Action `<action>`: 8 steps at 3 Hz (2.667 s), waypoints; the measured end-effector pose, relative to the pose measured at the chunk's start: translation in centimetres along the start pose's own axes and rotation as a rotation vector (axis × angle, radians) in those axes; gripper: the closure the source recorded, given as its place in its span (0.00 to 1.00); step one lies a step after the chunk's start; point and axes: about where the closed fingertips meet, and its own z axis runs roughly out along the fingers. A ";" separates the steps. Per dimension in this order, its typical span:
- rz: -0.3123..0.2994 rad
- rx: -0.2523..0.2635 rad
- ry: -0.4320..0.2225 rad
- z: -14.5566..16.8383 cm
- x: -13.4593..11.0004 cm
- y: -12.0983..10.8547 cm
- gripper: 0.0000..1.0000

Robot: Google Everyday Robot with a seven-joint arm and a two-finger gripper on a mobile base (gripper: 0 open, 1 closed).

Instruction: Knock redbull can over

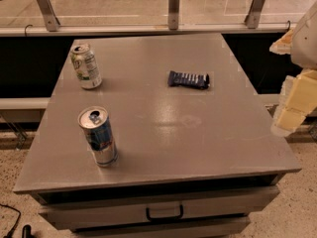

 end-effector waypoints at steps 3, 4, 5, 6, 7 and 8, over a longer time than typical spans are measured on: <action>-0.095 -0.043 -0.288 0.7 -8.9 0.9 0.00; -0.151 -0.049 -0.402 1.9 -15.0 2.0 0.00; -0.209 -0.091 -0.491 3.6 -20.9 4.3 0.00; -0.257 -0.145 -0.544 5.1 -25.2 6.8 0.00; -0.311 -0.222 -0.595 6.3 -28.9 10.1 0.00; -0.343 -0.264 -0.614 6.7 -30.4 12.0 0.00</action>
Offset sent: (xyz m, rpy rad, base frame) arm 0.0153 0.0684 0.0076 0.2719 -0.0007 0.1644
